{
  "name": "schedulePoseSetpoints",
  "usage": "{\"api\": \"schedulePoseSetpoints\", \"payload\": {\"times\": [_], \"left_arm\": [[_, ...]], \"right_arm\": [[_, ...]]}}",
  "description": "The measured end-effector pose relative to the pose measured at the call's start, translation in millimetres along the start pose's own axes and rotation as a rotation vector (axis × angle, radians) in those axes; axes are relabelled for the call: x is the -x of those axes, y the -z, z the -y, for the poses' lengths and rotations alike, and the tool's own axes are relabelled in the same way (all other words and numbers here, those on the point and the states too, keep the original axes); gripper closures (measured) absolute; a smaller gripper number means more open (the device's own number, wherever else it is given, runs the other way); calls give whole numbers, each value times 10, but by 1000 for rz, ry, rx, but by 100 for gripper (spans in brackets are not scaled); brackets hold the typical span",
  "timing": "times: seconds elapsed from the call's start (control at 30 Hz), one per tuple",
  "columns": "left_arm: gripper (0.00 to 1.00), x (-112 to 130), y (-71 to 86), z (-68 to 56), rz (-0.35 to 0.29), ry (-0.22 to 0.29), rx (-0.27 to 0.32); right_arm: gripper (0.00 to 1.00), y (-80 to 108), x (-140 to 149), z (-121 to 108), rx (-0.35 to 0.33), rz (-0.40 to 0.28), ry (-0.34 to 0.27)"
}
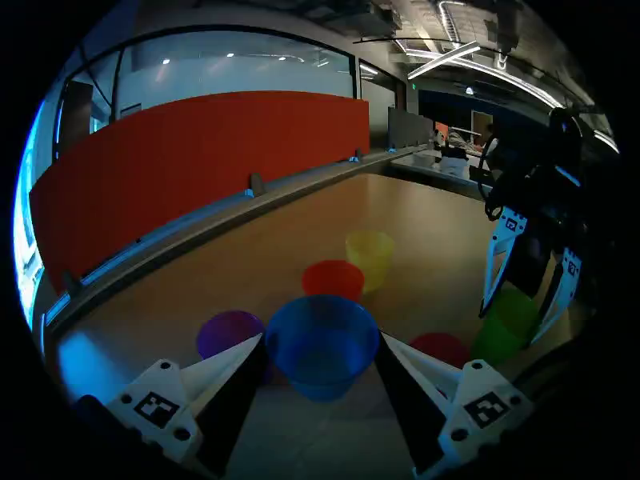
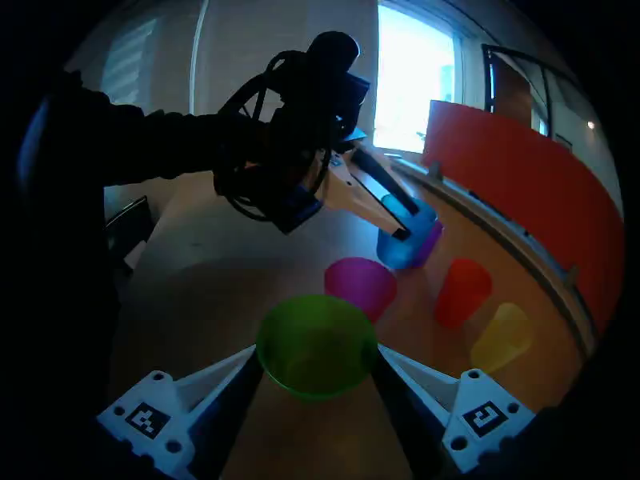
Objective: Pour water
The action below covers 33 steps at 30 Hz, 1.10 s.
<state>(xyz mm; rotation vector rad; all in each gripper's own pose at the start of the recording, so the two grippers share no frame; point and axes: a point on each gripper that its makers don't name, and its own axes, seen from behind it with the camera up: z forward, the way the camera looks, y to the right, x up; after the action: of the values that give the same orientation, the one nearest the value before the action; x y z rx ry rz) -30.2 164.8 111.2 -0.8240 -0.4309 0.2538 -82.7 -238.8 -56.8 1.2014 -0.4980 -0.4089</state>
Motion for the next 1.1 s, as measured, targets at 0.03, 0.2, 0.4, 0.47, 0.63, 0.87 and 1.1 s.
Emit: {"api": "schedulePoseSetpoints", "payload": {"times": [0.03,0.2,0.4,0.47,0.63,0.87,1.1], "left_arm": [[12,-36,27,-13,-8,-2,-2],[12,-214,153,-70,-44,-16,-14],[12,-441,324,-123,-99,-15,-36],[12,-501,380,-143,-112,-11,-45],[12,-612,525,-200,-135,-20,-63],[12,-757,720,-270,-170,-18,-73],[12,-880,877,-286,-200,-12,-88]], "right_arm": [[9,16,-28,-5,7,-9,-2],[9,99,-160,-37,42,-52,-12],[9,184,-388,-53,79,-123,-18],[9,213,-465,-48,89,-141,-11],[9,286,-608,-66,120,-174,0],[9,390,-801,-74,139,-235,-23],[9,509,-1017,-105,163,-310,-49]]}}
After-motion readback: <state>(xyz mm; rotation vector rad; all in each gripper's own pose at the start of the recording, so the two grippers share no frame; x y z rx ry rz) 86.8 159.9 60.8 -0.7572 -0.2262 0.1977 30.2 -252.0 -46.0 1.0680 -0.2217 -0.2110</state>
